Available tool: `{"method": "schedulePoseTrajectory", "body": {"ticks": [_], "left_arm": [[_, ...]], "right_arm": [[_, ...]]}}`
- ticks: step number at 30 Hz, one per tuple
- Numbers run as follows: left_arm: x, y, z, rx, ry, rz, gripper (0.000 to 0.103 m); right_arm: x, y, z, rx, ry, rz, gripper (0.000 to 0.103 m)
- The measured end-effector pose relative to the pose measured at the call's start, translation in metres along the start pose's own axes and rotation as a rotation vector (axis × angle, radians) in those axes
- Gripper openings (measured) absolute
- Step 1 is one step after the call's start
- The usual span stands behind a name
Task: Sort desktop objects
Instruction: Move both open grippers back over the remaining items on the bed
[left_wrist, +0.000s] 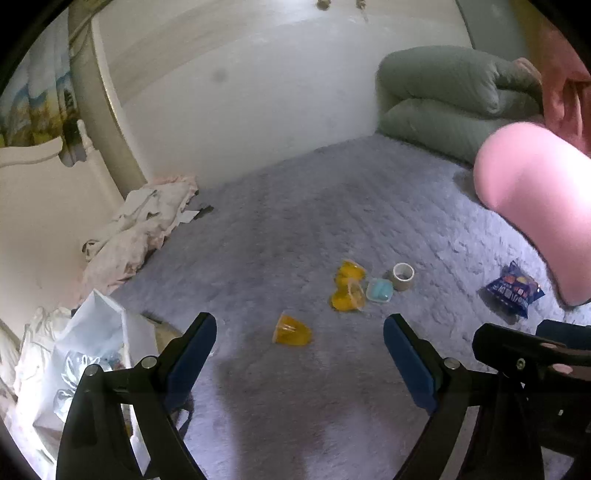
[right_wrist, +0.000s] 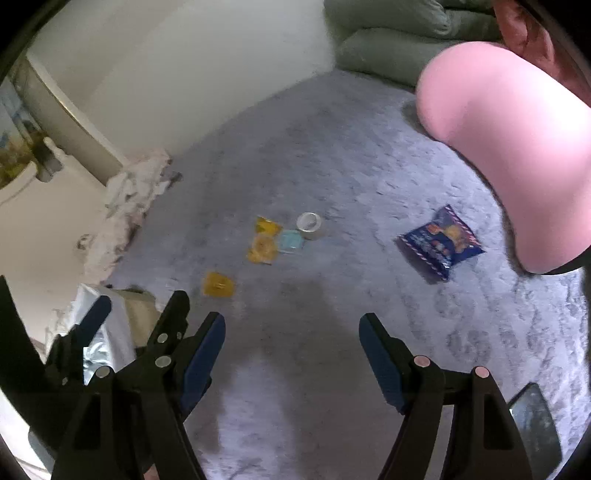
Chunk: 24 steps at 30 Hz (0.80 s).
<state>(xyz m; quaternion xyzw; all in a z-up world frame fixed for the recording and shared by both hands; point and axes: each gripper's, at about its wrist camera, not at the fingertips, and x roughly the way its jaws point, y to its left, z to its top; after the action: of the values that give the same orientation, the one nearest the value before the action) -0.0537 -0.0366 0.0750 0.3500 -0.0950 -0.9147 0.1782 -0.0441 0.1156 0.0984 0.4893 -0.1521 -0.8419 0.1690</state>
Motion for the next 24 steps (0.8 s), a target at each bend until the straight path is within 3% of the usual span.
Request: {"method": "schedulePoseTrajectory", "body": {"ticks": [8,11,17,24], "left_arm": [[0.004,0.0,-0.006,-0.06,0.032,-0.101,0.091],[0.005,-0.005,-0.006,-0.067,0.039,-0.101,0.091],[0.005,-0.005,-0.003,-0.088,0.043,-0.139,0.091],[-0.005,-0.012,0.004,-0.082,0.022,-0.22,0.091]], "right_arm": [[0.005,-0.02,0.001,0.084,0.063,0.054,0.074],[0.007,-0.023,0.003,0.103,0.076,0.063,0.074],[0.002,-0.022,0.003,0.089,0.07,0.047,0.074],[-0.025,-0.036,0.024,0.106,0.001,0.103,0.074]]}}
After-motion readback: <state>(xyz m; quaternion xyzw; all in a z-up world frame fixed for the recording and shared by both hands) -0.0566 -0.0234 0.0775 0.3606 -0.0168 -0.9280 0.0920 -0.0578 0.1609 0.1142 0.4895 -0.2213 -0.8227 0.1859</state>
